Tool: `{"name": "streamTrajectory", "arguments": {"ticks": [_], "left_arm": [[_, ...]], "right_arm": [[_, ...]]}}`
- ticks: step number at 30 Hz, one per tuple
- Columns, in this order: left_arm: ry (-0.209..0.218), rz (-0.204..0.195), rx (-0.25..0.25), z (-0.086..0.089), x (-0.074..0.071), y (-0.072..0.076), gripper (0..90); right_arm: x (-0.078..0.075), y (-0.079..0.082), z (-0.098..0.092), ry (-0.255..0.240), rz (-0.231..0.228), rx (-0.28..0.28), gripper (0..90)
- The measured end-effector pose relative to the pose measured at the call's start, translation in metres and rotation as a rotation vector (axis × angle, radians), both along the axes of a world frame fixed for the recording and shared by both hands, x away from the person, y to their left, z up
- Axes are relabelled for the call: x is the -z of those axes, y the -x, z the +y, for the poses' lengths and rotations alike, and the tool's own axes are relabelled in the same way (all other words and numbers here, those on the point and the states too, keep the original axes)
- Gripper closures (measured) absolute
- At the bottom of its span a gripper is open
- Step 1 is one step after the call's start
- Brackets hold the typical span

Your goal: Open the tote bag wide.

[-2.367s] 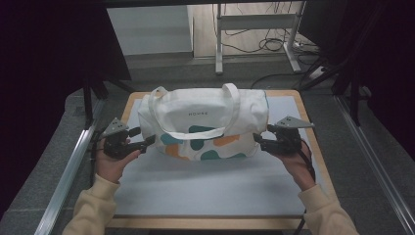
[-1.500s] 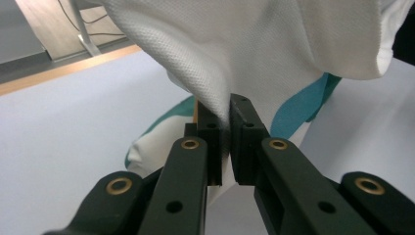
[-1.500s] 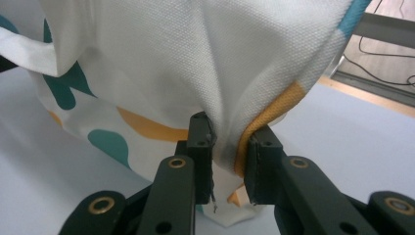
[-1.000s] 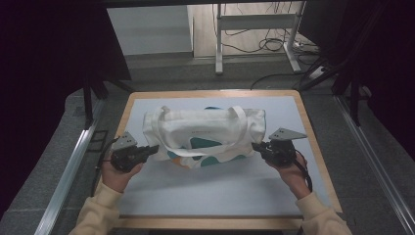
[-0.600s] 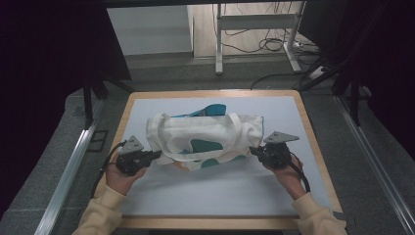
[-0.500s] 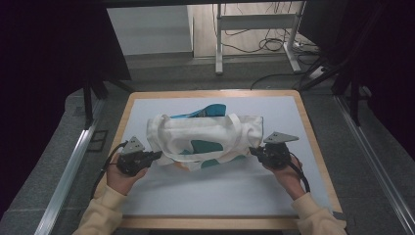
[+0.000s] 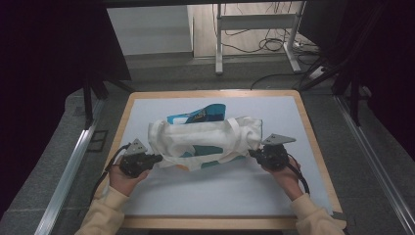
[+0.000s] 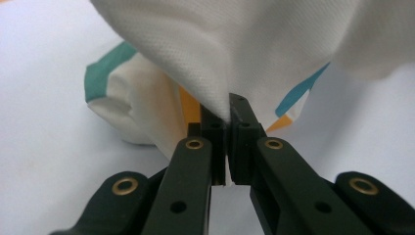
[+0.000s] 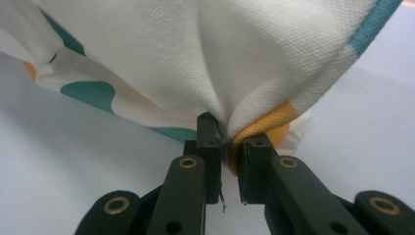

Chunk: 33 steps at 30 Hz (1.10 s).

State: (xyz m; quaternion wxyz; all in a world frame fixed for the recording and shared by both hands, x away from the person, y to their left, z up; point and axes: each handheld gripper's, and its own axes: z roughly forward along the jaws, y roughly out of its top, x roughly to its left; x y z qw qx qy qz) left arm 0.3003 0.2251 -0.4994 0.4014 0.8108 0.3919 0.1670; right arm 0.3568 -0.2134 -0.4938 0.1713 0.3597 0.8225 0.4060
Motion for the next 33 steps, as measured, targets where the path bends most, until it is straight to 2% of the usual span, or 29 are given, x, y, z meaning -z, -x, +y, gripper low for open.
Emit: {"name": "streamTrajectory", "arguments": {"ticks": [3,8,13,17,20,23,27,29,30,31,33], "left_arm": [[-0.031,0.014,0.004,-0.004,0.006,-0.001,88.0],[0.018,0.058,-0.003,0.001,0.013,-0.007,88.0],[-0.018,0.065,0.003,-0.003,0.019,-0.010,88.1],[-0.032,0.077,0.003,-0.005,0.023,-0.012,88.2],[-0.014,0.100,-0.002,-0.004,0.028,-0.015,88.2],[0.038,0.127,-0.006,0.001,0.031,-0.018,88.1],[0.033,0.108,-0.007,0.001,0.030,-0.016,87.6],[0.042,0.102,-0.016,0.002,0.028,-0.014,86.7],[0.047,0.097,-0.016,0.003,0.026,-0.013,85.1],[0.056,0.098,-0.014,0.003,0.025,-0.011,81.7],[0.069,0.094,-0.017,0.007,0.021,-0.008,70.7]], "right_arm": [[0.004,-0.001,0.001,0.018,0.012,0.001,81.4],[0.012,-0.003,0.003,0.028,0.030,0.002,82.1],[0.018,-0.002,0.004,0.039,0.035,0.001,83.6],[0.020,-0.002,0.005,0.050,0.044,-0.002,84.4],[0.022,-0.002,0.006,0.058,0.050,-0.004,84.7],[0.022,-0.002,0.006,0.057,0.050,-0.005,84.6],[0.022,-0.002,0.005,0.041,0.053,-0.006,83.8],[0.021,-0.002,0.003,0.023,0.056,-0.006,80.9],[0.020,-0.002,0.002,0.010,0.056,-0.006,76.3],[0.018,-0.002,0.001,0.003,0.060,-0.001,72.1],[0.015,0.000,-0.002,0.011,0.039,0.014,59.3]]}}
